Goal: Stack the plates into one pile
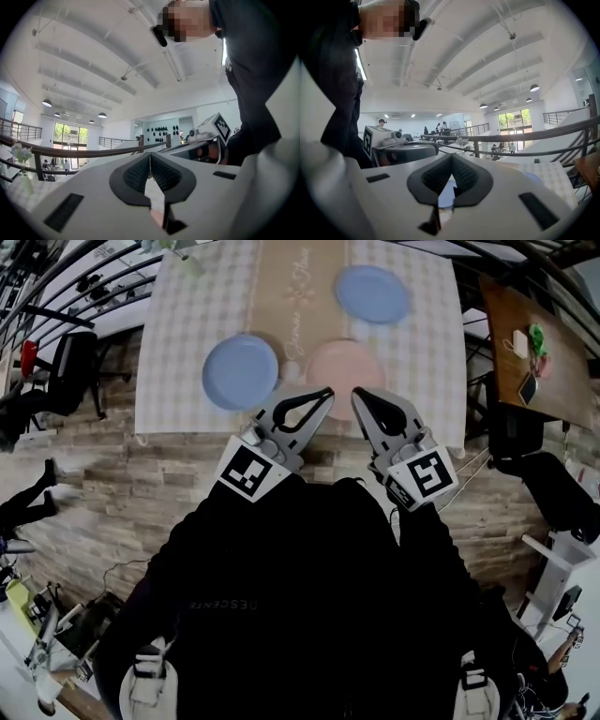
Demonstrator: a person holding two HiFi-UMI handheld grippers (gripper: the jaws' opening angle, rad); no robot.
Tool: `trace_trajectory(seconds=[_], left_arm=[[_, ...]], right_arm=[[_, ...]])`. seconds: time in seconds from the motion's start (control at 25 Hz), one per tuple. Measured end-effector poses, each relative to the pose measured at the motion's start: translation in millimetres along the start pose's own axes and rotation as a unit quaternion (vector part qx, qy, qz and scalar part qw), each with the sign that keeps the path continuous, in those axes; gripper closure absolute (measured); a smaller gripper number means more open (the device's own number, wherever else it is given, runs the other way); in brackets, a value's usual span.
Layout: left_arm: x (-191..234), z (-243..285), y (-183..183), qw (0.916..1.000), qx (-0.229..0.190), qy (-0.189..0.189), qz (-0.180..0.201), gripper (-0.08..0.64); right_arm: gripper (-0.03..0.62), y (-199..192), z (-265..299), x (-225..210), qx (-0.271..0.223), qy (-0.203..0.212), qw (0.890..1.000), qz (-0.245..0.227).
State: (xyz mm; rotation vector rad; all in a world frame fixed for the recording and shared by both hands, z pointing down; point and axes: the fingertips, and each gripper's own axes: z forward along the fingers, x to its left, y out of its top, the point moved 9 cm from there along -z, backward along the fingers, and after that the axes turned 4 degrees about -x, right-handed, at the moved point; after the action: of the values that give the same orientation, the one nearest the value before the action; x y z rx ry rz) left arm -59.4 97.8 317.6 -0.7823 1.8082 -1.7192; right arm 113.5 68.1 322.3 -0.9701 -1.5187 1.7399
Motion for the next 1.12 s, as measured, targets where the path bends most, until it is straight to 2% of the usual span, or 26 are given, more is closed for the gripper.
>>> trace_trajectory(seconds=[0.2, 0.6, 0.92, 1.12], left_arm=[[61.0, -5.8, 1.0, 1.0000, 0.000, -0.007, 0.000, 0.538], [137.6, -27.4, -15.1, 0.9998, 0.005, -0.017, 0.009, 0.538], [167.4, -36.0, -29.1, 0.9998, 0.011, -0.015, 0.000, 0.538], [174.3, -33.9, -28.5, 1.0000, 0.003, 0.006, -0.006, 0.538]], right_arm=[[0.584, -4.9, 55.8, -2.8, 0.028, -0.011, 1.000, 0.007], [0.584, -20.5, 134.2, -3.8, 0.060, -0.049, 0.997, 0.013], [0.584, -26.1, 173.0, -13.1, 0.058, -0.061, 0.996, 0.019], [0.584, -32.3, 189.8, -21.1, 0.071, -0.042, 0.996, 0.021]])
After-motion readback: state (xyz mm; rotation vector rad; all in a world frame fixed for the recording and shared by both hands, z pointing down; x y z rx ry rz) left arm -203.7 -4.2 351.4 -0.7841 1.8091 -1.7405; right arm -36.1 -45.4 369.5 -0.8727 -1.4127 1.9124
